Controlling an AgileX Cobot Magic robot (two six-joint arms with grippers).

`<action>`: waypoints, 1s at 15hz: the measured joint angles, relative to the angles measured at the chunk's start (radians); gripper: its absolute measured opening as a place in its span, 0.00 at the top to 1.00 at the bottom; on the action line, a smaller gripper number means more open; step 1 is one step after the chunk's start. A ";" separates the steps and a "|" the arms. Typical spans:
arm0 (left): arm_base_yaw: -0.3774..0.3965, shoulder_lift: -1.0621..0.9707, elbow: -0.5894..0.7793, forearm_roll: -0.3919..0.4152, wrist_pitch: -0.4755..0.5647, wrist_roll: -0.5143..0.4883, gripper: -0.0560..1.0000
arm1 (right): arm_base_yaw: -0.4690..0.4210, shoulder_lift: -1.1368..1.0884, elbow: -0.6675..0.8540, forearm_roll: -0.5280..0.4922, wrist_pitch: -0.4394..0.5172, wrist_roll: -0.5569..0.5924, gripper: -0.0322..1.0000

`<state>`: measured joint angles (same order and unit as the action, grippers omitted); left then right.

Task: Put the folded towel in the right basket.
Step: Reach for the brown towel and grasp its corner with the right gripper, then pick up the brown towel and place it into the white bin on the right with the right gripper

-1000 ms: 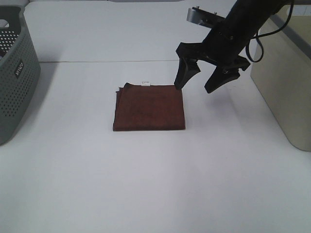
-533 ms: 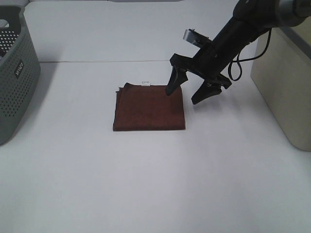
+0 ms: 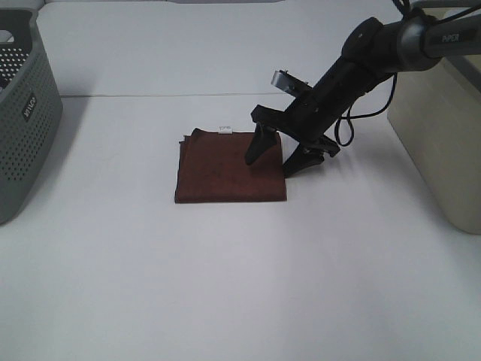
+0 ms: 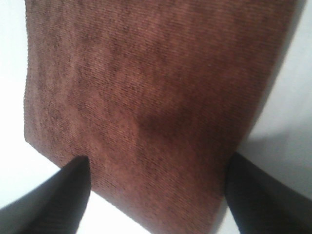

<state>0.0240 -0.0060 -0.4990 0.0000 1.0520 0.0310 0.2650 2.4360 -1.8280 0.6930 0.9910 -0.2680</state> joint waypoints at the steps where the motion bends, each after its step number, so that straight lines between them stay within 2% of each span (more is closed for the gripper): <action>1: 0.000 0.000 0.000 0.000 0.000 0.000 0.11 | 0.019 0.004 -0.002 0.004 -0.016 -0.002 0.27; 3: 0.000 0.000 0.000 0.000 0.000 0.000 0.11 | 0.062 0.007 -0.002 0.006 -0.077 -0.006 0.37; 5: 0.000 0.000 0.000 0.000 0.000 0.000 0.11 | 0.087 0.020 -0.002 -0.008 -0.126 -0.004 0.64; 7: 0.000 0.000 0.000 0.000 0.000 0.000 0.11 | 0.086 0.022 -0.002 -0.027 -0.134 0.010 0.91; 10: 0.000 0.000 0.000 0.000 0.000 0.000 0.11 | 0.084 0.021 -0.035 -0.067 -0.092 0.020 0.93; 15: 0.000 0.000 0.000 0.000 0.000 0.000 0.11 | 0.084 -0.132 -0.123 -0.234 0.081 0.086 0.93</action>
<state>0.0240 -0.0060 -0.4990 0.0000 1.0520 0.0310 0.3490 2.3040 -1.9510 0.4590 1.0720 -0.1820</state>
